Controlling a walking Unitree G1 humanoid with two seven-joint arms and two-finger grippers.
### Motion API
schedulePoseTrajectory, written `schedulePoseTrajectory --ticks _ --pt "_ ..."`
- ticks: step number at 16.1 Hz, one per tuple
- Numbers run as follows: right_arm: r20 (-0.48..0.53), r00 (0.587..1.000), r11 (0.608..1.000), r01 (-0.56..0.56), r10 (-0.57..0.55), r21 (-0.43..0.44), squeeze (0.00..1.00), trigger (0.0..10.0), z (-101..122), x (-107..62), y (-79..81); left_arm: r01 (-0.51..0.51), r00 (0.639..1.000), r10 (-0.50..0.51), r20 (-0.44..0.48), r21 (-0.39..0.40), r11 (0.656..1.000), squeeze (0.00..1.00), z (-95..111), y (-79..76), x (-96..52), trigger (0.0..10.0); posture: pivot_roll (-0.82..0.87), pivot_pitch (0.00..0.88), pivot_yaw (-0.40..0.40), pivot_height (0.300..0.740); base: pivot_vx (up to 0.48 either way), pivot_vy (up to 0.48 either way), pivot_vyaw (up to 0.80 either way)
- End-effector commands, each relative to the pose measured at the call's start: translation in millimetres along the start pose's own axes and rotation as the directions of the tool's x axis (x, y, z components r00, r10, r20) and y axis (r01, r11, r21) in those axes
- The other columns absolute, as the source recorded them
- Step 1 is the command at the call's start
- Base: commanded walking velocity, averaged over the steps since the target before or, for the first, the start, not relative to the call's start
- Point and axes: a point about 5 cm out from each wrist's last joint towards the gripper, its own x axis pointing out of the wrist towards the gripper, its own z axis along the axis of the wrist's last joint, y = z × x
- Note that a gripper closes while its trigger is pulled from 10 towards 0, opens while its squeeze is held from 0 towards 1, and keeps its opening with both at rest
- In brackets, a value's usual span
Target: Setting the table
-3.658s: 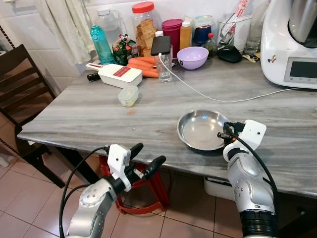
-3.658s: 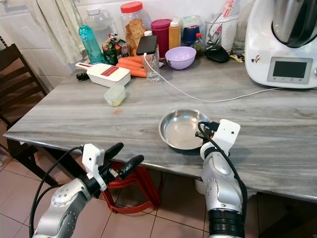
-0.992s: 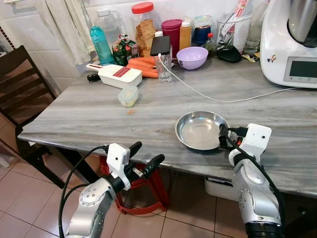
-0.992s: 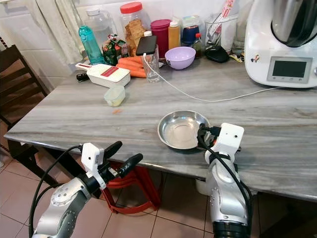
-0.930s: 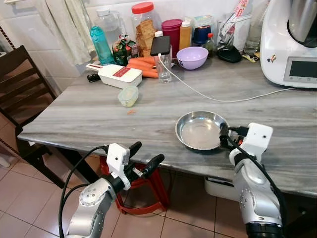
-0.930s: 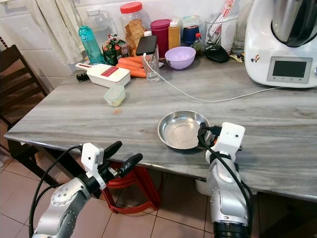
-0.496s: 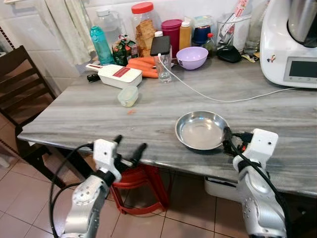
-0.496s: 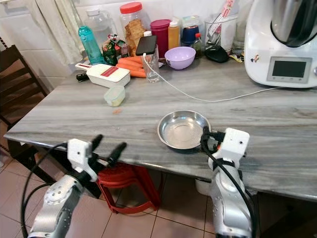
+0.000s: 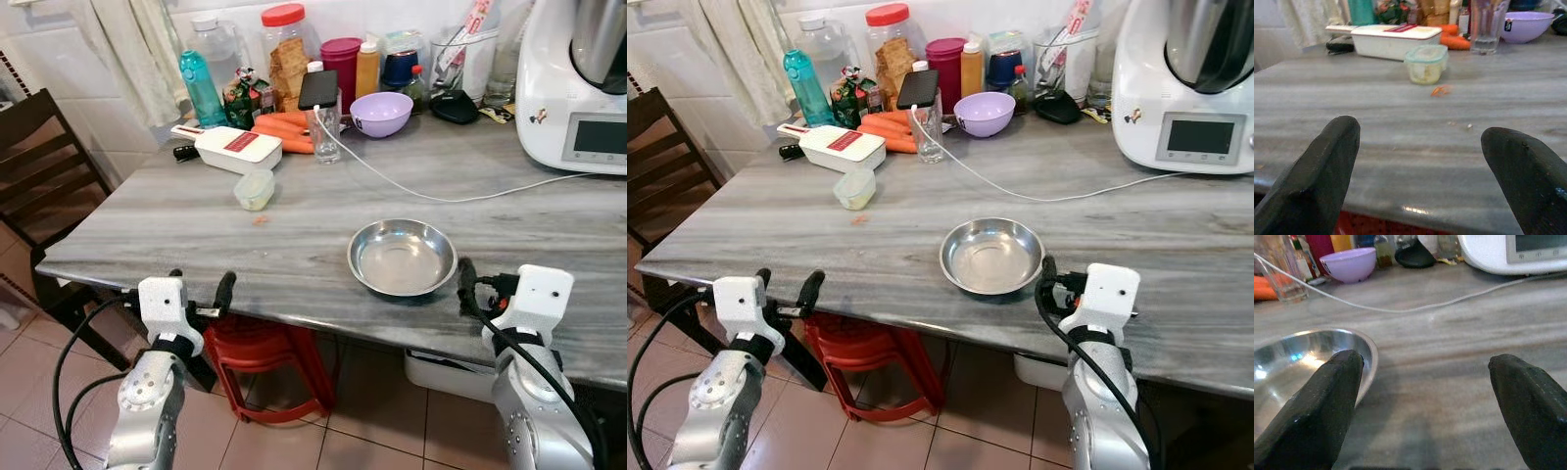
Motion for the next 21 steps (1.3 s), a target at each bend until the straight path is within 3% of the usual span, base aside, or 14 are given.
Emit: schedulePoseTrajectory --ticks 1,11,15,21 --pt "0.004 0.999 0.999 -0.035 0.035 0.006 0.0 10.0 2.4 -0.7 8.9 -0.027 0.999 0.027 -0.017 0.022 0.999 0.0 -3.2 3.2 -0.7 10.0 -0.12 0.0 0.145 0.74 0.0 0.0 0.0" --pt "0.039 0.997 0.998 -0.063 0.063 0.007 0.0 10.0 10.1 1.4 17.2 -0.098 0.995 0.098 0.001 0.04 0.994 0.0 1.1 1.1 8.1 10.0 -0.12 0.0 0.148 0.74 0.0 0.0 0.0" --pt "0.058 0.995 0.997 -0.08 0.079 0.014 0.0 10.0 12.0 1.6 19.7 -0.1 0.995 0.1 0.002 0.072 0.992 0.0 4.0 2.1 10.4 10.0 -0.12 0.0 0.15 0.74 0.0 0.0 -0.77" --pt "0.131 0.973 0.982 -0.185 0.189 -0.038 0.0 10.0 24.8 -1.5 32.0 -0.088 0.995 0.083 0.048 0.106 0.99 0.0 8.5 -7.0 6.9 10.0 -0.11 0.0 0.126 0.74 0.0 0.0 0.0"
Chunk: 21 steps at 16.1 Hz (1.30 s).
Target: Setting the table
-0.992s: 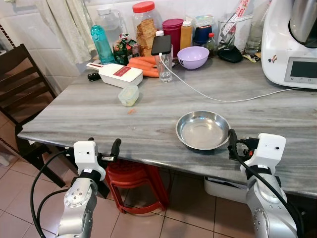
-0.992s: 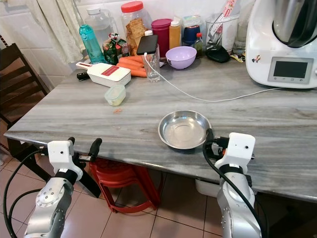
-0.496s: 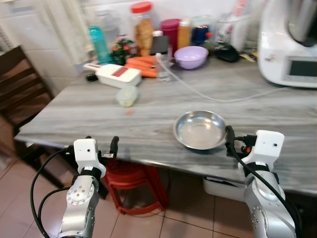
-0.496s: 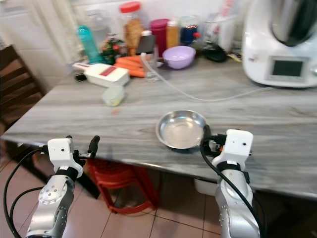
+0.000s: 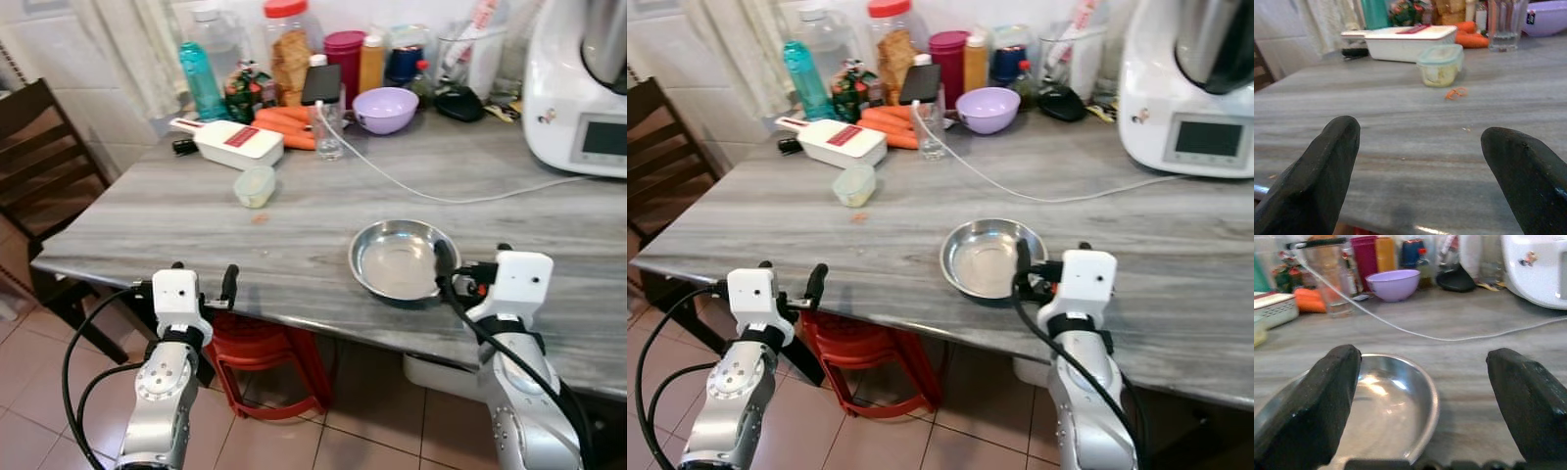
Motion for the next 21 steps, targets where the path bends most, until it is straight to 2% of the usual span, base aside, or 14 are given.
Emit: schedulePoseTrajectory --ticks 1,4,8,11,13,15,18,21 --pt "0.032 0.999 0.999 -0.041 0.042 -0.013 0.0 10.0 7.7 0.8 6.2 -0.017 1.0 0.017 0.007 0.018 1.0 0.0 0.5 3.4 -2.6 10.0 -0.11 0.0 0.116 0.74 0.0 0.0 0.0" --pt "0.026 0.996 0.996 -0.081 0.082 -0.034 0.0 10.0 9.4 5.3 5.9 -0.072 0.997 0.072 0.0 -0.012 0.997 0.0 -3.6 5.4 -5.1 10.0 -0.09 0.0 0.06 0.74 0.0 0.0 0.0" --pt "0.002 0.991 0.989 -0.136 0.137 -0.052 0.0 10.0 8.2 11.4 7.0 -0.114 0.993 0.113 -0.014 -0.041 0.993 0.0 -10.3 -0.2 -12.3 10.0 -0.08 0.0 -0.005 0.74 0.0 0.0 0.0" --pt "-0.021 0.988 0.985 -0.157 0.156 -0.069 0.0 10.0 2.6 13.0 6.9 -0.081 0.997 0.08 -0.02 -0.05 0.995 0.0 -12.7 -8.7 -11.9 10.0 -0.07 0.0 -0.035 0.74 0.0 0.0 0.0" --pt "-0.029 0.989 0.987 -0.146 0.144 -0.066 0.0 10.0 0.4 13.4 8.6 -0.071 0.997 0.071 -0.005 -0.032 0.997 0.0 -7.5 -4.0 -5.3 10.0 -0.07 0.0 -0.022 0.74 0.0 0.0 0.0" --pt "-0.043 0.993 0.993 -0.111 0.109 -0.043 0.0 10.0 -4.7 12.6 6.7 -0.06 0.998 0.06 0.005 -0.022 0.998 0.0 -4.0 -1.1 -1.1 10.0 -0.08 0.0 0.026 0.74 0.0 0.0 0.0" --pt "-0.04 0.997 0.997 -0.072 0.071 -0.031 0.0 10.0 -10.2 6.0 1.9 -0.052 0.999 0.052 -0.005 0.0 0.999 0.0 -8.5 -4.8 -5.0 10.0 -0.11 0.0 0.075 0.74 0.0 0.0 -0.53" --pt "-0.021 1.0 0.999 -0.022 0.021 -0.025 0.0 10.0 -10.0 -3.3 -4.9 -0.063 0.998 0.062 0.023 0.045 0.997 0.0 -5.1 -3.5 -0.3 10.0 -0.15 0.0 0.115 0.74 0.0 0.0 -0.15"
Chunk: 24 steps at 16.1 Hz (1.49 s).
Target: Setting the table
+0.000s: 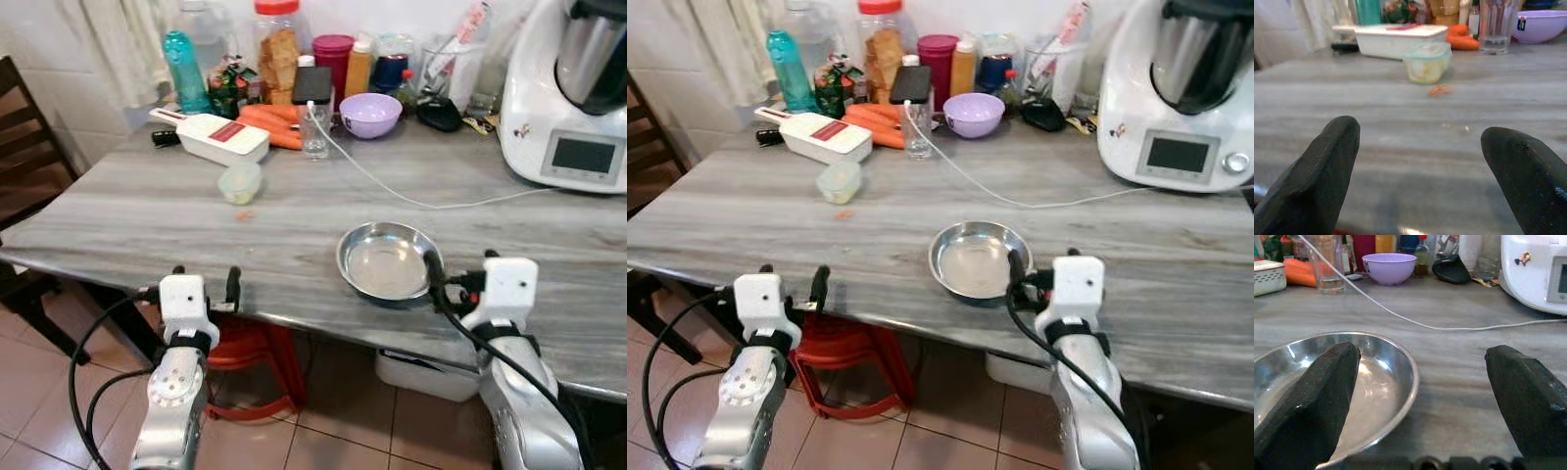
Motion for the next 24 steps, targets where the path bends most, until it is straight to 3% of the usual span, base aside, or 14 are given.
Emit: schedulePoseTrajectory --ticks 1,3,6,9,10,14,24 --pt "0.036 0.999 1.0 0.027 -0.027 0.016 0.0 10.0 7.1 -3.2 -1.0 -0.023 1.0 0.023 -0.002 0.018 1.0 0.0 -1.6 6.9 -1.3 10.0 -0.15 0.0 0.119 0.74 0.0 0.0 0.0" --pt "0.026 0.996 0.996 0.08 -0.081 0.032 0.0 10.0 3.7 -15.5 -5.6 -0.004 1.0 0.004 -0.006 0.028 1.0 0.0 -4.2 10.3 -7.3 10.0 -0.15 0.0 0.112 0.74 0.0 0.0 0.0" --pt "0.008 0.996 0.996 0.086 -0.086 0.017 0.0 10.0 -2.4 -24.3 -10.5 -0.054 0.998 0.055 -0.019 0.05 0.997 0.0 -9.7 23.5 -14.3 10.0 -0.13 0.0 0.084 0.74 0.0 0.0 0.0" --pt "0.001 0.998 0.998 0.067 -0.067 -0.001 0.0 10.0 1.4 -22.2 -12.5 -0.054 0.998 0.055 -0.029 0.048 0.997 0.0 -11.1 20.9 -17.7 10.0 -0.15 0.0 0.087 0.74 0.0 0.0 -0.41" --pt "0.006 0.998 0.998 0.066 -0.066 -0.006 0.0 10.0 2.1 -21.2 -14.9 -0.029 0.999 0.03 -0.032 0.049 0.998 0.0 -12.7 14.9 -16.7 10.0 -0.15 0.0 0.088 0.74 0.0 0.0 -0.8" --pt "0.009 0.999 0.999 0.045 -0.045 0.003 0.0 10.0 2.5 -16.9 -10.2 -0.041 0.999 0.042 -0.017 0.046 0.998 0.0 -6.9 14.3 -9.5 10.0 -0.15 0.0 0.088 0.74 -0.201 0.0 -0.46" --pt "0.016 0.999 0.999 0.035 -0.035 0.019 0.0 10.0 3.6 -8.4 -5.5 -0.032 0.999 0.033 -0.018 0.06 0.998 0.0 -3.9 14.6 -3.4 10.0 -0.13 0.0 0.1 0.74 -0.314 0.0 0.0"
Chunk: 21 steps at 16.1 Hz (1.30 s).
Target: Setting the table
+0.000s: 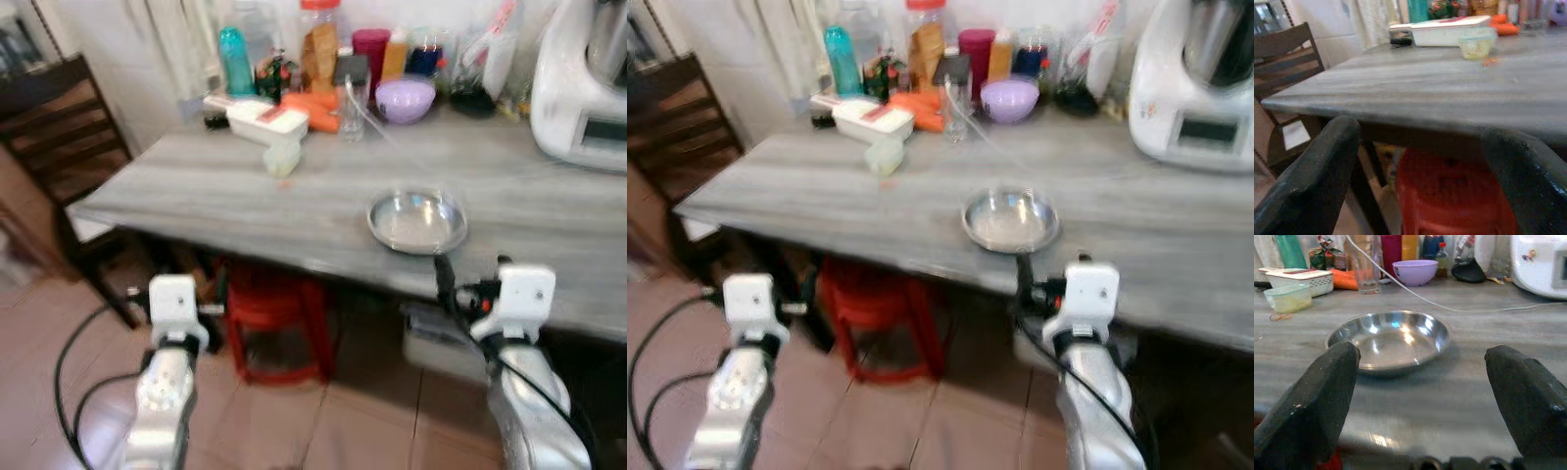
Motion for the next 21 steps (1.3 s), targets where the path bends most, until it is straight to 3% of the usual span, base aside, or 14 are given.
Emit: schedulePoseTrajectory --ticks 1,6,12,17,21 --pt "-0.003 1.0 1.0 -0.002 0.002 0.014 0.0 10.0 -0.5 0.1 2.1 -0.009 1.0 0.009 0.006 0.021 1.0 0.0 2.6 5.0 2.4 10.0 -0.13 0.0 0.098 0.74 -0.334 0.0 0.0" --pt "-0.021 0.998 0.998 0.063 -0.063 -0.017 0.0 10.0 -5.3 6.1 -6.2 -0.013 1.0 0.013 0.013 0.022 1.0 0.0 4.5 5.1 3.7 10.0 -0.11 0.0 0.096 0.74 -0.337 0.0 0.0" --pt "-0.011 0.997 0.996 0.082 -0.082 -0.024 0.0 10.0 -7.6 9.4 -3.8 -0.005 1.0 0.005 0.017 0.026 1.0 0.0 5.3 4.6 7.4 10.0 -0.11 0.0 0.094 0.74 -0.336 0.0 0.0" --pt "-0.032 0.998 0.999 0.046 -0.045 0.024 0.0 10.0 -9.6 7.6 0.4 0.106 0.994 -0.104 0.041 -0.039 0.994 0.0 9.4 -9.6 9.3 10.0 -0.12 0.0 0.092 0.74 -0.057 0.0 0.0" --pt "-0.01 0.999 0.998 0.045 -0.045 0.034 0.0 10.0 -7.2 7.3 1.2 0.157 0.987 -0.156 0.04 -0.037 0.987 0.0 10.2 -14.2 8.9 10.0 -0.12 0.0 0.097 0.74 0.0 0.0 0.0"
